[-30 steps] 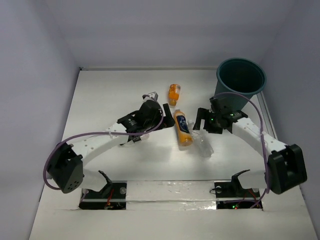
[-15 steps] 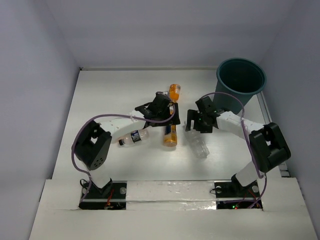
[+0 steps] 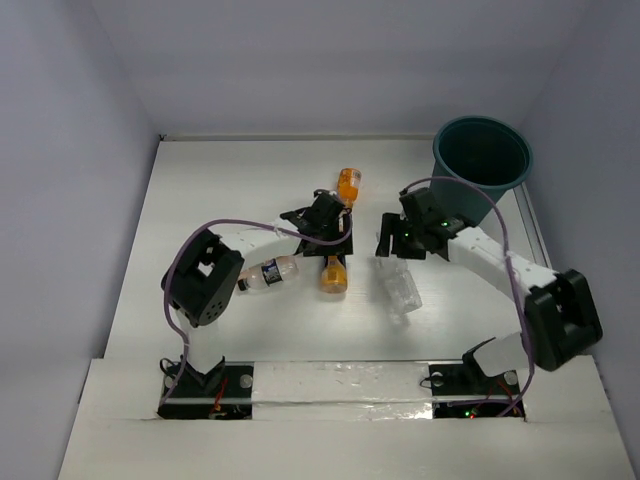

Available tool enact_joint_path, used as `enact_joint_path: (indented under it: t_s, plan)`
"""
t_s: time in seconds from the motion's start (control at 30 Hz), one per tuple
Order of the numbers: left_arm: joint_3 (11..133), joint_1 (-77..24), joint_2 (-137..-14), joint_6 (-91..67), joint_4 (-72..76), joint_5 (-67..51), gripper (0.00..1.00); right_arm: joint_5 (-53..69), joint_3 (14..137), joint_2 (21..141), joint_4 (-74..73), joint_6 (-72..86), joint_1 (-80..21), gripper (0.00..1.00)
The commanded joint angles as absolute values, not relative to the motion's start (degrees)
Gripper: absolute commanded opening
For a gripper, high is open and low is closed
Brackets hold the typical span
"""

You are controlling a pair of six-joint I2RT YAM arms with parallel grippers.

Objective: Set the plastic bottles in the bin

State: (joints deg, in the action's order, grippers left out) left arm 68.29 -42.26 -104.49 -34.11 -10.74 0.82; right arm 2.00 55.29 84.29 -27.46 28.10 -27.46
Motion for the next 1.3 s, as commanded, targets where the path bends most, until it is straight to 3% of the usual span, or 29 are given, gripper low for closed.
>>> enact_joint_path:
  t_s: [0.0,0.23,0.53,0.7,0.9,1.0,1.03,1.07,1.13,1.27]
  plan:
    - [67.4,-41.9,-104.3,-33.0,-9.8,2.7,0.71,3.3,62.9,73.9,-32.2,25.8,-27.8,0.48]
    - [63.6,-41.9,-99.3,-34.7,-8.3,2.2,0.37,-4.3,87.4,69.9,-39.5,23.4,-22.2,0.45]
    - [62.7,-46.3,-82.7,-38.4,-9.2,2.5,0.34,-18.0,109.7,76.4,-29.5,25.8,-5.7,0.45]
    - [67.7,-50.1,-77.4,-39.8,-12.8,5.5,0.34,-24.6,114.6,85.1,-27.1,26.1,-0.4,0.45]
    - [75.6,-51.2,-74.4,-39.2,-14.4,6.9,0.35,-26.1,112.3,91.6,-23.3,25.6,6.2,0.45]
    - [81.4,-51.2,-77.1,-36.7,-16.8,6.4,0.35,-22.7,111.2,93.1,-23.7,27.0,7.5,0.65]
    - [86.2,-51.2,-78.3,-36.1,-17.4,6.2,0.35,-20.3,110.9,92.6,-24.1,27.4,7.5,0.82]
    - [88.8,-51.2,-80.9,-34.6,-17.9,6.2,0.35,-19.2,110.4,91.8,-23.8,27.7,7.5,0.88]
    - [96.4,-51.2,-83.9,-33.2,-18.7,5.7,0.35,-17.1,109.3,89.7,-23.6,28.6,7.5,0.93]
    - [112.3,-51.2,-95.1,-30.4,-20.7,4.7,0.35,-11.6,107.2,80.9,-24.7,29.5,7.5,0.92]
